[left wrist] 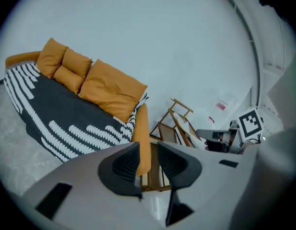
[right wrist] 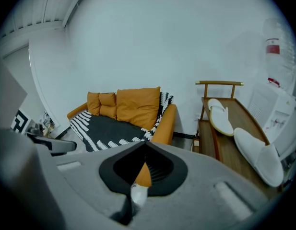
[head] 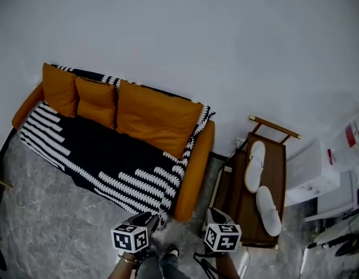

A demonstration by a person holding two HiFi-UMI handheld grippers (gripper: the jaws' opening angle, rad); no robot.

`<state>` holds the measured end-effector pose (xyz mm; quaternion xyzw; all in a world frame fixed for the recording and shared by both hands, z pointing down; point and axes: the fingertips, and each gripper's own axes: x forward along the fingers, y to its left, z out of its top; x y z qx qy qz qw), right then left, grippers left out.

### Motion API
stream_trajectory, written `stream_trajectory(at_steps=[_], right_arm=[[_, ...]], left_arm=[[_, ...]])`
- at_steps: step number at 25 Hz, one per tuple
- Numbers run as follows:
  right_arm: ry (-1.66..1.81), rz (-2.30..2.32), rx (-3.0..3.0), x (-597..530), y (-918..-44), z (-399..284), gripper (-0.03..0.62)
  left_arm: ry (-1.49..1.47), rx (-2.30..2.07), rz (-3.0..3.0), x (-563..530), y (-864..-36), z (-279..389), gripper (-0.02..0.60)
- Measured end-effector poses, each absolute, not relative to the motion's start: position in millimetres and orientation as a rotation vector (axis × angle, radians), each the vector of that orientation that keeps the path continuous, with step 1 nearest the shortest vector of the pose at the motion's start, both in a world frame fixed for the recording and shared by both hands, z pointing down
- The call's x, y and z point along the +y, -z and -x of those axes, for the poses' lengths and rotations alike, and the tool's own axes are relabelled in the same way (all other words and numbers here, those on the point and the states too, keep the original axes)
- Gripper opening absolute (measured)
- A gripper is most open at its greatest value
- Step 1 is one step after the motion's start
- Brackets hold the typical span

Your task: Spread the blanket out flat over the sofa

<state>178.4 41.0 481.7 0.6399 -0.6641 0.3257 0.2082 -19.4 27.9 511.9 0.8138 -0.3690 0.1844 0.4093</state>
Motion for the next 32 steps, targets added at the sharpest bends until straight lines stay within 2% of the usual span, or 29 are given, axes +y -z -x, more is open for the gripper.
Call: stream_trajectory(at_steps=[5,11,23,32], right_arm=[[-0.861,-1.813,-1.874,43,-450,-184,0.005],[-0.821,-1.851,-1.922,37,-415,-187,0.005],[-0.535,-1.88,-1.974,17,-348,-198,0.005],[-0.445,-1.894,-1.991,-6,-329,-199,0.005]], left_arm=[[-0.449,-1.093,-2.18,9,-446,42,0.047],[-0.398,-1.278,-2.209,0,-397,60,0.018],[-0.261,-1.506,-2.272,-23,-325,71,0.011],[-0.249,-1.544,-2.281,-47,-310,74,0.008]])
